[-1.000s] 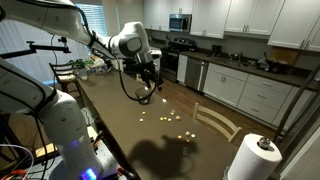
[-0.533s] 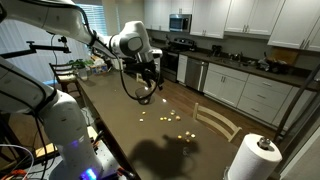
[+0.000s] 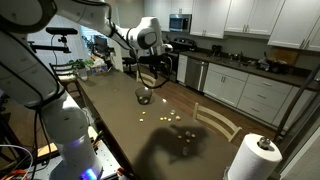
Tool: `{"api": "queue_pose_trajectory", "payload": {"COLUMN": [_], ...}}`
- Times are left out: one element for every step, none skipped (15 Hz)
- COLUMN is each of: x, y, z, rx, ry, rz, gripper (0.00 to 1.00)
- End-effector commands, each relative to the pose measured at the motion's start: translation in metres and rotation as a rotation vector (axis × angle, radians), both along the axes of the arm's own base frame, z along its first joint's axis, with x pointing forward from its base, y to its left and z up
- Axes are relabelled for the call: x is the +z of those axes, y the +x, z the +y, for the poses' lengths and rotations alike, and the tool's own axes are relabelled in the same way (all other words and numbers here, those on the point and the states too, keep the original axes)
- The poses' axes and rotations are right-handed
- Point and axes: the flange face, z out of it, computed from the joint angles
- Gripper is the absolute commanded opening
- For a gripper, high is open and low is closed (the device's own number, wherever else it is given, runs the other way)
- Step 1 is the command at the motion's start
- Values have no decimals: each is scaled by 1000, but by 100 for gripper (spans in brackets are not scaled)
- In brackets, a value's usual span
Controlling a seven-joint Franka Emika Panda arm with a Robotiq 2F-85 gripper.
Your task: Move the basket from left to right.
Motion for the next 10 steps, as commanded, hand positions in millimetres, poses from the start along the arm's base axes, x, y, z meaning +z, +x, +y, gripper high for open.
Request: {"api": "queue_pose_trajectory", "payload": {"x": [0,-3,-5,-10,-15,-23,-30,-42,-49,-59], "y": [67,82,95,108,116,125,133,140,146,152], "z": [24,34,42,52,61,70,76,86,92,100], "rx": [106,134,161,188,213,234,250,267,284,294], "ry": [70,92,109,128,142,150,157,163,166,169], "rz": [76,98,120,145,172,200,224,256,280,304], "gripper": [100,100,100,100,100,100,100,100,100,100]}}
